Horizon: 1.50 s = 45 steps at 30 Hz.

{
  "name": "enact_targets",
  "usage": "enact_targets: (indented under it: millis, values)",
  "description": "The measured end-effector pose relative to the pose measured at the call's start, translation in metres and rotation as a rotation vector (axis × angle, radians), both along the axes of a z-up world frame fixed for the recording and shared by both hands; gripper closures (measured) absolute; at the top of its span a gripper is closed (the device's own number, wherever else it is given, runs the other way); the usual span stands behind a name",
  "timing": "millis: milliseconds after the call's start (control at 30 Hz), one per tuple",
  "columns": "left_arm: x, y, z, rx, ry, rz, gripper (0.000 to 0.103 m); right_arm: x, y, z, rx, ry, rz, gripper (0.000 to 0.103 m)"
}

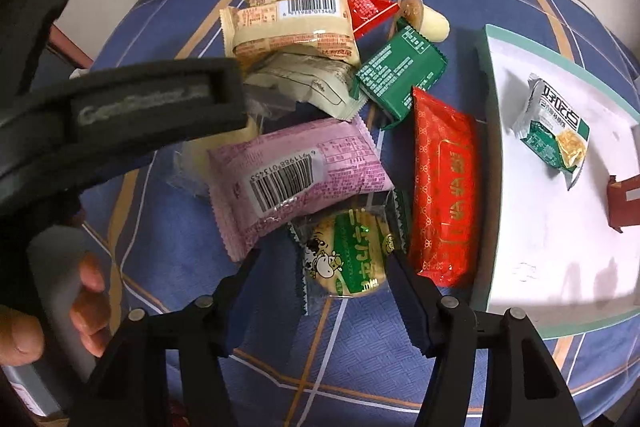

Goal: Organize snacks
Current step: 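Withdraw both tools from the tray back toward the snack pile, then grasp the clear bun bag with the left tool while the right tool grasps the green cookie pack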

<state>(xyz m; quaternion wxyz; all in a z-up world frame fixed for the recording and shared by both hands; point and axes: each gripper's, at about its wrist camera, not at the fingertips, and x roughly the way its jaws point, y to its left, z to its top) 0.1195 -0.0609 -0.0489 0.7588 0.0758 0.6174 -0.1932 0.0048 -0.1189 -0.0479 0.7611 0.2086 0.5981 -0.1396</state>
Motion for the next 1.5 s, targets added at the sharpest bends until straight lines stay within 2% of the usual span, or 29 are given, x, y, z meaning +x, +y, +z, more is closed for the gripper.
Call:
enact_targets:
  millis: [133,300,700,1100,1333,1500]
  values:
    - [0.003,-0.002,-0.009,0.025,0.010,0.007,0.016,0.006,0.002,-0.005,0.007,0.003,0.003,0.037]
    - [0.008,0.011,-0.008,0.001,0.019,0.054,0.044,0.009,0.007,-0.008,0.002,0.005,0.009,0.037]
    - [-0.002,0.030,-0.010,0.024,0.063,0.072,0.046,0.011,0.019,-0.015,-0.014,0.021,0.044,0.037]
    - [-0.012,0.045,-0.013,0.029,0.082,0.108,0.046,0.010,0.014,-0.021,0.056,0.013,0.045,0.040]
    - [-0.006,0.044,-0.016,0.037,0.083,0.112,0.046,0.011,0.011,-0.017,-0.014,0.007,0.085,0.042]
    - [-0.009,0.051,-0.014,0.040,0.083,0.112,0.046,0.021,0.013,-0.027,-0.050,0.009,0.121,0.041]
